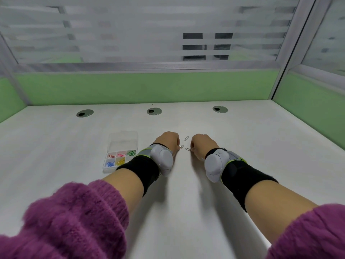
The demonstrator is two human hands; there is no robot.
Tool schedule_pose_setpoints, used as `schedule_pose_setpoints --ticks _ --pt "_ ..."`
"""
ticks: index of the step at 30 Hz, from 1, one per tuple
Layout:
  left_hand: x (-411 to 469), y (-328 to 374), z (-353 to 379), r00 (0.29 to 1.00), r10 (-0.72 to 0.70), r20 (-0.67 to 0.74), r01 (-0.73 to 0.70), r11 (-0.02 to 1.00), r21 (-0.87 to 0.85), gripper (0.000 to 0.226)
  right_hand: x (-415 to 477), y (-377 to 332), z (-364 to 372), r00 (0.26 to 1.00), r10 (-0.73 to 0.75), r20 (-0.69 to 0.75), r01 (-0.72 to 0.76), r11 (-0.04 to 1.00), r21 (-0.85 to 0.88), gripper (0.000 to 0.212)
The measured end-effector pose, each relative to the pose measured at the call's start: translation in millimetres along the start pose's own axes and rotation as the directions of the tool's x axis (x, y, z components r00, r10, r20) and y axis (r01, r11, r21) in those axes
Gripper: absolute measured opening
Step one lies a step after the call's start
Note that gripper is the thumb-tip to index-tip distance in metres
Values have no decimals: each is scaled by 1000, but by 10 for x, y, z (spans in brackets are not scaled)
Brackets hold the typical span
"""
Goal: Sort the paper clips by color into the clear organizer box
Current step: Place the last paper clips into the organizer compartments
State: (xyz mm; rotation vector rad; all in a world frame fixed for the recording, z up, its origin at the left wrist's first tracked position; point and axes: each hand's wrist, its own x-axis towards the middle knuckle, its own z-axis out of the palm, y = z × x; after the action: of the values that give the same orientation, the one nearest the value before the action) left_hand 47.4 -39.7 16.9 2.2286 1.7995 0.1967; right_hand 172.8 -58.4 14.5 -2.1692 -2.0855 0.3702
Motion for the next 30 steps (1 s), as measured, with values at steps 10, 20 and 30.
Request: schedule_pose_setpoints --ticks 10,20,30 --pt "-31 -6 11 992 -65 110 60 997 48 27 -25 -79 0 995 -65 79 69 996 -60 18" --pt "-212 -57 -8 999 -3 41 0 998 70 27 -108 -172 -2 990 -63 127 74 994 -79 21" --pt "-430 -308 -238 999 -41 -20 42 999 26 24 -169 -428 -66 984 -100 145 107 993 -45 19"
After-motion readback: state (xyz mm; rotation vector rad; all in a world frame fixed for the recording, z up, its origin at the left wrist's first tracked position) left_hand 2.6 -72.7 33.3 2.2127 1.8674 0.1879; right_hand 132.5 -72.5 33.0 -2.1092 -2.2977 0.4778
